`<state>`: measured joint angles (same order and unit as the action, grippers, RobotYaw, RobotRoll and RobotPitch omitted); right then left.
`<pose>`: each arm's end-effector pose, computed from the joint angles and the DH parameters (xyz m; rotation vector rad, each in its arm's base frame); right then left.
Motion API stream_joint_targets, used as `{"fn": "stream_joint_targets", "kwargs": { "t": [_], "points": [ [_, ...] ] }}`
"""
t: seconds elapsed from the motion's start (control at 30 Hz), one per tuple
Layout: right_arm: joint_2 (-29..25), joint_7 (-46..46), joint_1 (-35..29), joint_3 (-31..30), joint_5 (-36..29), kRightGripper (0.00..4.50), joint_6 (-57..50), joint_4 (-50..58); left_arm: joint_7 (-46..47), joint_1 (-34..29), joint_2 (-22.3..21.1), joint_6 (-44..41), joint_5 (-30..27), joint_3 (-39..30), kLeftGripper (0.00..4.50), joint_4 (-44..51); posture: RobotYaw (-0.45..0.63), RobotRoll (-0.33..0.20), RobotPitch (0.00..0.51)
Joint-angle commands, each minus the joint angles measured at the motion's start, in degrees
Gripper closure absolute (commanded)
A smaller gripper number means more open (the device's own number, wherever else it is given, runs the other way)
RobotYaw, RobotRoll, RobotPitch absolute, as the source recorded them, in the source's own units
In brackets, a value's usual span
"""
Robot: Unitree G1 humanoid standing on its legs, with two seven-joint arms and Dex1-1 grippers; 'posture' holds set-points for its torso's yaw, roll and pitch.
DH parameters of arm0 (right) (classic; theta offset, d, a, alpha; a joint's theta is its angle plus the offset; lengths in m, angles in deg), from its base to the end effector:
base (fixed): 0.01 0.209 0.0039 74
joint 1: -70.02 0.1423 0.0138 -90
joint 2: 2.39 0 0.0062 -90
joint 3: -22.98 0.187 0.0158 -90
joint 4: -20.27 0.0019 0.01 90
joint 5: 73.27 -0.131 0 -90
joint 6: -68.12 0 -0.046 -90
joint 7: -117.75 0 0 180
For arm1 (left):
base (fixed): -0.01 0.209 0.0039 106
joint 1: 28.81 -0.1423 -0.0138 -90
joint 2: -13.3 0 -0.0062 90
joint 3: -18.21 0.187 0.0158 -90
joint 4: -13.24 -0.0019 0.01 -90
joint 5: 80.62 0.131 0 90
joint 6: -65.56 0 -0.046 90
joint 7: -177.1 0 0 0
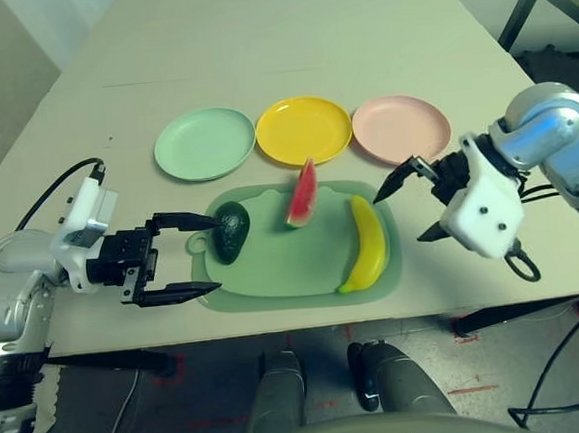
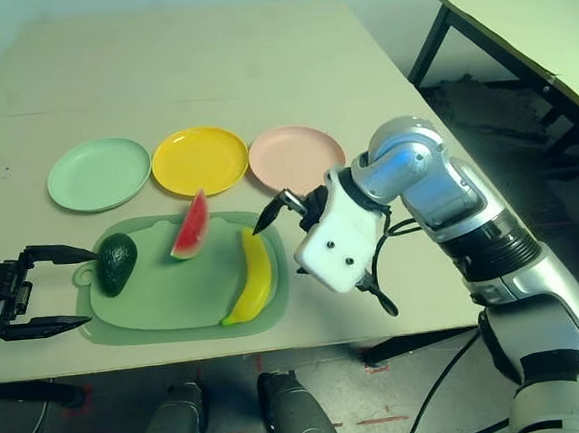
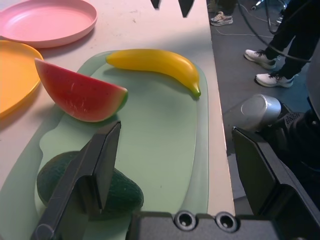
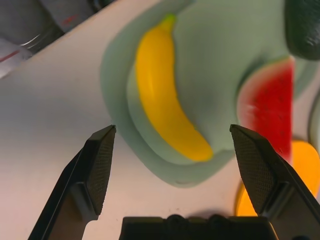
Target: Place the fruits into color-matched plates.
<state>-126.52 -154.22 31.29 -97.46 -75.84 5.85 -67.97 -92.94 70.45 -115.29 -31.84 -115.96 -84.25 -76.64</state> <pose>0.2642 -0.1601 0.2548 -1.7172 -0.1547 1.8525 0.2127 0.3227 0.1868 0.3825 0.0924 -1.3985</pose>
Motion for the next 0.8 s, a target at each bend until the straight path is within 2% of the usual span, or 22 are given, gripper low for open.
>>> {"fn": "stream_joint_targets", "kwargs": {
  "t": [0.03, 0.47, 0.8],
  "points": [
    [1.56, -0.53, 1.62, -2.89, 3.34, 0.01, 0.49, -1.21, -0.01, 0.40, 0.27, 0.03, 0.61, 0.80, 0.00, 0.94, 0.02, 0.000, 0.150],
    [11.86, 1.20, 4.35, -7.85, 19.04, 0.01, 2.82, -13.92, 1.21, 1.11, 0.77, -0.29, 0.79, 0.99, 0.00, 1.38, 0.05, 0.000, 0.160],
    [16.90, 1.75, 4.51, -10.04, 21.61, 0.01, 4.65, -17.28, 3.01, 0.98, 1.35, -0.20, 1.20, 0.75, 0.00, 1.88, 0.08, 0.000, 0.162]
  ]
}}
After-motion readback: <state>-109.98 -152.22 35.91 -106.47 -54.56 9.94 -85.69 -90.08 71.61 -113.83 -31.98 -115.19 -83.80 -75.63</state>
